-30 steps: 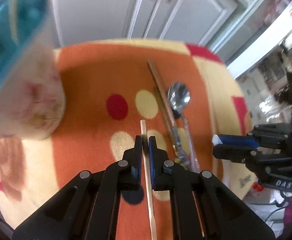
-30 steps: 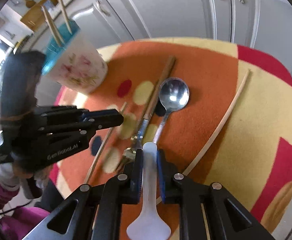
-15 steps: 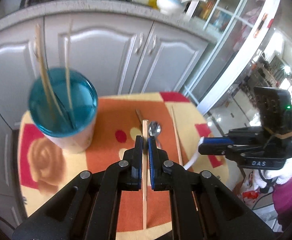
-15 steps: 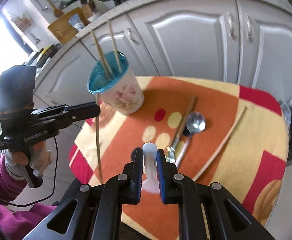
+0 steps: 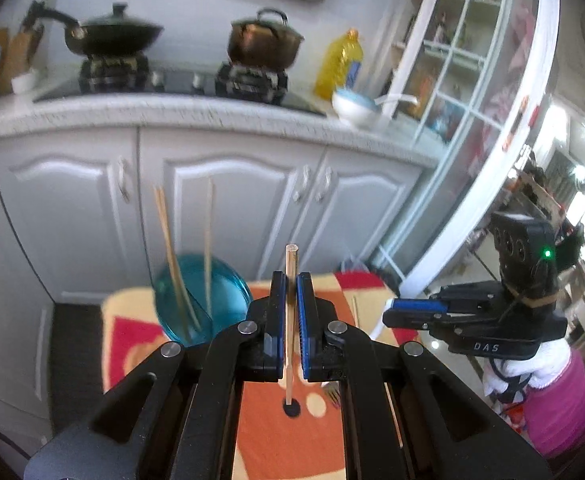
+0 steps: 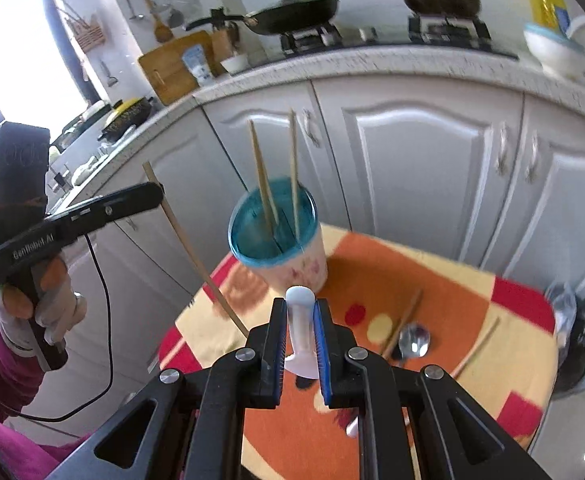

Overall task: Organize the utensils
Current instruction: 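Lift and carry the white spoon and chopstick toward the floral cup with both tools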

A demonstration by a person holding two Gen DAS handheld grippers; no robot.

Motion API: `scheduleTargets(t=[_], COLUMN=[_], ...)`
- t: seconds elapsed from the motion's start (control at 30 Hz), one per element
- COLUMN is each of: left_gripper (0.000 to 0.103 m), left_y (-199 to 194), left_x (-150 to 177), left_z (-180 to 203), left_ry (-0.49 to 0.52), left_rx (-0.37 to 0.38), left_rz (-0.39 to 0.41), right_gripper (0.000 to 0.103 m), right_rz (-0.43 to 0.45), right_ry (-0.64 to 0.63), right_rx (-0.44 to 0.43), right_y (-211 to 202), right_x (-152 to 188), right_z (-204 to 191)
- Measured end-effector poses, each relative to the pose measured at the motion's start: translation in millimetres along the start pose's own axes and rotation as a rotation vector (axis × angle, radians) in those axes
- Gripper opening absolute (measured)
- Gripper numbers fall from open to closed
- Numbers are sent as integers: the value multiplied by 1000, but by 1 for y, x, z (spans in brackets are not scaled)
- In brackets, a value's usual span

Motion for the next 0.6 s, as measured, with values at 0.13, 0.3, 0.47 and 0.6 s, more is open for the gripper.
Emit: scheduleTargets(t=[0.13,0.3,0.47,0.6], left_gripper=[4,4,4,4], left_y=[-19,-29,-24,-13], left_x=[-26,-50,-60,-58], left_z=[-12,-31,-53,-70], left_ry=[13,21,14,13], left_rx=[-42,-107,-167,-215], left_rz=[54,97,98,90], right_gripper=[13,13,13,13], right_rz=[35,65,75,61], right_ry=[-23,-52,-65,-58], right_rx=[-8,-17,-29,-37], right_y=[-4,1,17,42], right_x=[-26,-59,-86,-97], right_z=[-13,-32,-49,-57])
Point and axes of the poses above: each gripper's, at about its wrist camera, not at the fingertips, and y roughly the way its jaws point, z to its right, x to its underside, the point moved 3 cm from there along y, roughly the way its jaws point, and after that the axes turned 8 degrees about y, right-handed, at the moved point
